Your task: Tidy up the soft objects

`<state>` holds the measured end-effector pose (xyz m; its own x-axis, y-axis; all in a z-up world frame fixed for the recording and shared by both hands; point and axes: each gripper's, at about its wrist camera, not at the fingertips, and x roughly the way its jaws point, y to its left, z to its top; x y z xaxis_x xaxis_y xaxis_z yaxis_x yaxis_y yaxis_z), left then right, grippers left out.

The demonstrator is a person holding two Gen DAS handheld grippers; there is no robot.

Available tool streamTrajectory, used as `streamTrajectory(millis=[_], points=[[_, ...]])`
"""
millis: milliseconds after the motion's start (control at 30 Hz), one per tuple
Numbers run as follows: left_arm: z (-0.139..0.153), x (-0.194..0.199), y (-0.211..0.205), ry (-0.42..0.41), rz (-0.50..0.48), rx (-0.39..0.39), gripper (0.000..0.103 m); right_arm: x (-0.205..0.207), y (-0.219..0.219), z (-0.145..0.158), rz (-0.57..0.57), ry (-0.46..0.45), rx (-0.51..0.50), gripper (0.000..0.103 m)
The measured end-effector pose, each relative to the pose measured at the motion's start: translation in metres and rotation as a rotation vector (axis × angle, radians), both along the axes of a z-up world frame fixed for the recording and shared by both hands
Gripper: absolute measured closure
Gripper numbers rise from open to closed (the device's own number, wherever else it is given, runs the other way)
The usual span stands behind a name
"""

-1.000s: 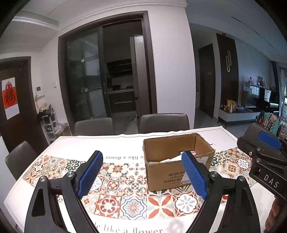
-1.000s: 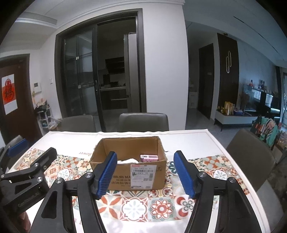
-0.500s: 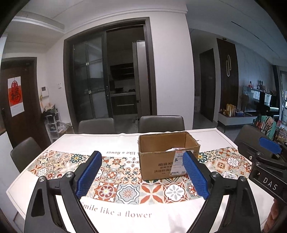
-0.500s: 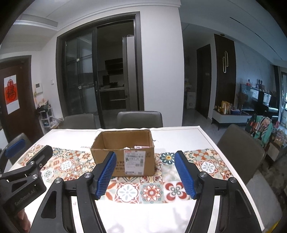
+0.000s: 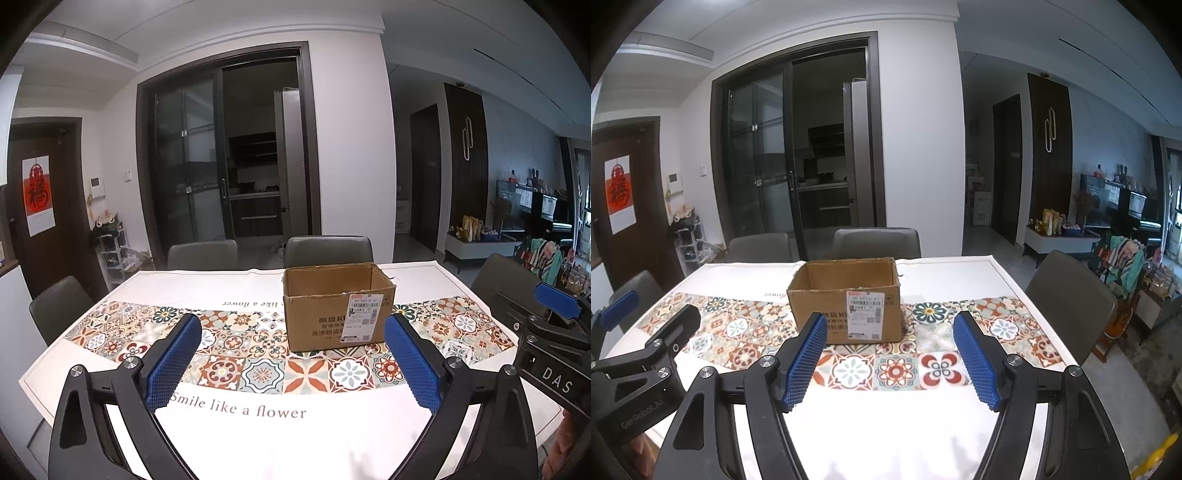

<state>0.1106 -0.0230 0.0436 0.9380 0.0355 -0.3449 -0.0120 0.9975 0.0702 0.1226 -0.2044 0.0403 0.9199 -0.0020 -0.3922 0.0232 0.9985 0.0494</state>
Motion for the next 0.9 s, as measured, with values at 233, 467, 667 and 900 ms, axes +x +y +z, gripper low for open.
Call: streamTrajectory(millis=[233, 467, 667, 900], points=[[0.000, -0.017, 0.001, -0.010, 0.005, 0.006, 0.001, -0.016, 0.000, -0.003, -0.003, 0.001, -0.004, 0.031], [0.001, -0.027, 0.001, -0.020, 0.008, 0.012, 0.001, -0.026, -0.003, -0.003, -0.002, -0.010, -0.007, 0.031], [0.004, -0.032, 0.003, -0.023, 0.009, 0.013, 0.000, -0.035, -0.003, -0.003, 0.001, -0.019, -0.006, 0.031], [0.005, -0.033, 0.003, -0.021, 0.006, 0.014, 0.000, -0.037, -0.003, -0.001, 0.004, -0.020, -0.005, 0.031]])
